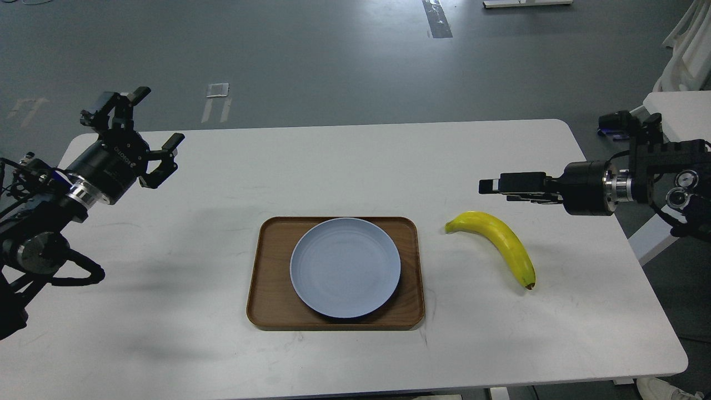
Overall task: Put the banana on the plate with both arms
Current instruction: 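Lower the right gripper onto the yellow banana and grasp it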
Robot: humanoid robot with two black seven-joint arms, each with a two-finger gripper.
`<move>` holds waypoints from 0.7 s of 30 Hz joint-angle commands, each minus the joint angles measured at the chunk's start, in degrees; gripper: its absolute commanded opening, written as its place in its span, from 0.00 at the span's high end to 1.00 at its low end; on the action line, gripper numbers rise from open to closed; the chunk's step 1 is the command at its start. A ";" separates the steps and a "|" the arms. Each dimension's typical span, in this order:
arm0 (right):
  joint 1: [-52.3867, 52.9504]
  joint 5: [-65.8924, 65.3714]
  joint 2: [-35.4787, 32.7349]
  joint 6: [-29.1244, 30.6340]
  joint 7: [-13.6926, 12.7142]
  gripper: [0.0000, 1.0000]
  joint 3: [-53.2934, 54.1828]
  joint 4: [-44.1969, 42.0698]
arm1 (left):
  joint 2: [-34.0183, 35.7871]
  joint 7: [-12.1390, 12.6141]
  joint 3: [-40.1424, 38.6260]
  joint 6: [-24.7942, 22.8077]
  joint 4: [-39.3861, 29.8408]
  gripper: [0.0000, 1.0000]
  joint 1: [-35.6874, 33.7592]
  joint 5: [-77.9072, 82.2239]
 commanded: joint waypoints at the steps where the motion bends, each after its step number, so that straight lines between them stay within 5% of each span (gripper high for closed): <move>1: 7.72 -5.32 5.13 -0.02 -0.01 0.00 -10.78 -4.26 | 0.40 0.01 0.01 0.01 0.00 0.00 0.00 0.07; 9: 10.37 -7.61 16.56 -0.02 -0.01 0.00 -22.92 -14.10 | 0.66 0.01 0.10 0.01 -0.09 0.00 0.00 0.60; 21: 6.94 -7.53 22.98 -0.02 -0.01 0.00 -26.27 -19.64 | 0.75 0.01 0.01 0.01 -0.53 0.00 -0.09 0.68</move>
